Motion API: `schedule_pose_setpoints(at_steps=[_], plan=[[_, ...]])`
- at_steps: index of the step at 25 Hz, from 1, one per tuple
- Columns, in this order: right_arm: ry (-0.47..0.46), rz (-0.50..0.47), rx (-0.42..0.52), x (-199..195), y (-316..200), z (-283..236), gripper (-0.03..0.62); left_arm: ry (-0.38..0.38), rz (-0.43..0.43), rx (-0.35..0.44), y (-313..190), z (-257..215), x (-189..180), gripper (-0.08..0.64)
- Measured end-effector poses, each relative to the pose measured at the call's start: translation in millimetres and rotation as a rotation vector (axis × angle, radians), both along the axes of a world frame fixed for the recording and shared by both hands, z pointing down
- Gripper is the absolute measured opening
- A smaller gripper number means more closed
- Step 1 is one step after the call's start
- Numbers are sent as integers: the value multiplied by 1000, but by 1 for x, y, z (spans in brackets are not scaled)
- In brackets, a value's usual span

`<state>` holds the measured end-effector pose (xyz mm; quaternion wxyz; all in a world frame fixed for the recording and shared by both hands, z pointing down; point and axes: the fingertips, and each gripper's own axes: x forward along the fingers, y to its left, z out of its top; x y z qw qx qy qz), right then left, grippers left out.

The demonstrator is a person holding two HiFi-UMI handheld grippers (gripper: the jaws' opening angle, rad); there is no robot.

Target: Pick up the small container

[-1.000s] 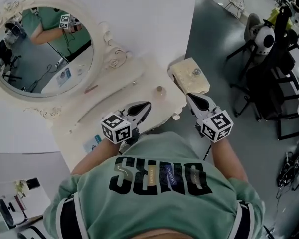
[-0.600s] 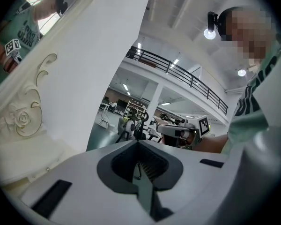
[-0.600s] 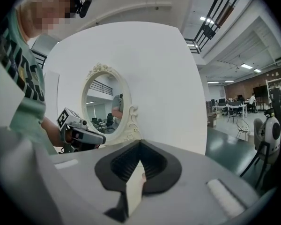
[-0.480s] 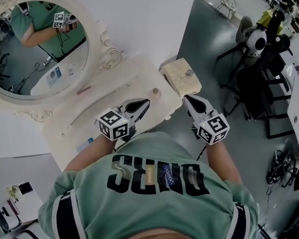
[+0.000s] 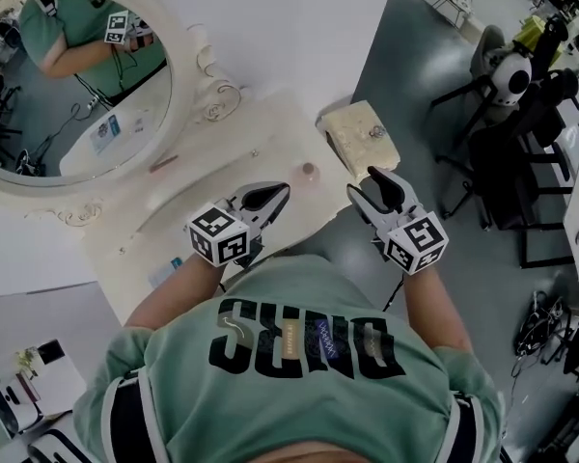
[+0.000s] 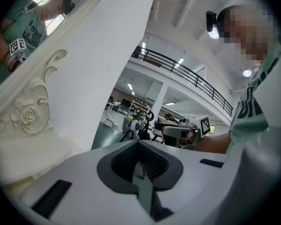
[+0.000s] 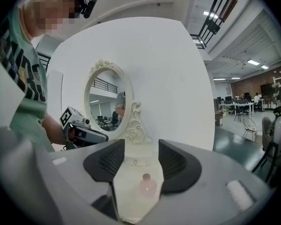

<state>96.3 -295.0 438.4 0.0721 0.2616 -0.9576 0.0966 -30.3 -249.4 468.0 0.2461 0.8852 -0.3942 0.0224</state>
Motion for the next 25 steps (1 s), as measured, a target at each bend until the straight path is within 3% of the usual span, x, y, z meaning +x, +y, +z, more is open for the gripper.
schedule_pose_setpoints(at_steps=[13, 25], plan=[[59, -60, -62, -55, -22, 88, 222, -14, -23, -127, -16, 84, -20, -2], [168, -114, -45, -96, -33, 181, 230, 19, -14, -164, -31, 138, -22, -1]])
